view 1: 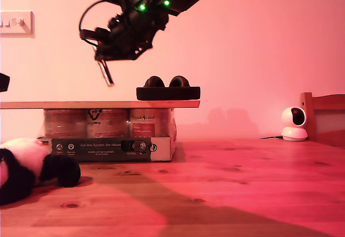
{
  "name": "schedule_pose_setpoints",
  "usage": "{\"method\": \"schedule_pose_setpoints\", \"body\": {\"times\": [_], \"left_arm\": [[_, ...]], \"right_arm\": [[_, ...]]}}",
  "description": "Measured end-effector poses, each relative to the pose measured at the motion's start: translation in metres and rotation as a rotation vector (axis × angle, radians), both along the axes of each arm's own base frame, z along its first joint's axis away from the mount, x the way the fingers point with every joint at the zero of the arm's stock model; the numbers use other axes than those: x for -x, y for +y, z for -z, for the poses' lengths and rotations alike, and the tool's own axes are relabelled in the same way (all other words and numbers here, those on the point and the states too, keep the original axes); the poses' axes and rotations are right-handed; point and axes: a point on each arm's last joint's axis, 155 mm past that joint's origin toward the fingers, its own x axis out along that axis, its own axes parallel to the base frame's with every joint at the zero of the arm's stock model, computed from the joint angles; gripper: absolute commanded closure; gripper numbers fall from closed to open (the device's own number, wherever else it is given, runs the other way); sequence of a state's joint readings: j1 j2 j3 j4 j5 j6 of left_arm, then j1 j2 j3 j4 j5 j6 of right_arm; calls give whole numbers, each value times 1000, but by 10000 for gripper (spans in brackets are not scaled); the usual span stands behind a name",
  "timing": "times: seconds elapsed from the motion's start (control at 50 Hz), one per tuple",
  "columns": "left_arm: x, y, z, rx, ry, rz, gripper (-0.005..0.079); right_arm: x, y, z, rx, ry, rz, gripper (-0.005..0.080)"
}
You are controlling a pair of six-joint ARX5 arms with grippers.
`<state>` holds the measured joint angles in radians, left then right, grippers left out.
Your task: Pick up the laser pointer and place it on the shelf behind you
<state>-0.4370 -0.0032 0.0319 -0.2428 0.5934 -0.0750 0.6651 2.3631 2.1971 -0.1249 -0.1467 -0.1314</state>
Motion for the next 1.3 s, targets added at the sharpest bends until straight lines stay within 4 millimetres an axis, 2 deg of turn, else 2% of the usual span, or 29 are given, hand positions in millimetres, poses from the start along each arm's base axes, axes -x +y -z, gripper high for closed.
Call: {"method": "schedule_pose_setpoints", "body": {"times": [0.18, 0.36, 0.56, 0.64, 0.96, 1.3], "left_arm": [[-3, 2, 0, -3, -2, -18, 754], [-39, 30, -2, -33, -50, -262, 756], [-62, 53, -28, 4, -147, -434, 756], [-65, 57, -34, 16, -167, -462, 756], [-67, 61, -34, 14, -169, -486, 756], [-67, 61, -37, 23, -180, -487, 756]], "right_arm": [[-5, -11, 9, 22, 29, 17, 765], [-7, -12, 9, 22, 30, 20, 765], [-5, -11, 9, 22, 30, 16, 765], [-5, -10, 10, 24, 33, 14, 765], [-4, -10, 11, 27, 41, 12, 765], [-3, -10, 29, 46, 81, 13, 765]]}}
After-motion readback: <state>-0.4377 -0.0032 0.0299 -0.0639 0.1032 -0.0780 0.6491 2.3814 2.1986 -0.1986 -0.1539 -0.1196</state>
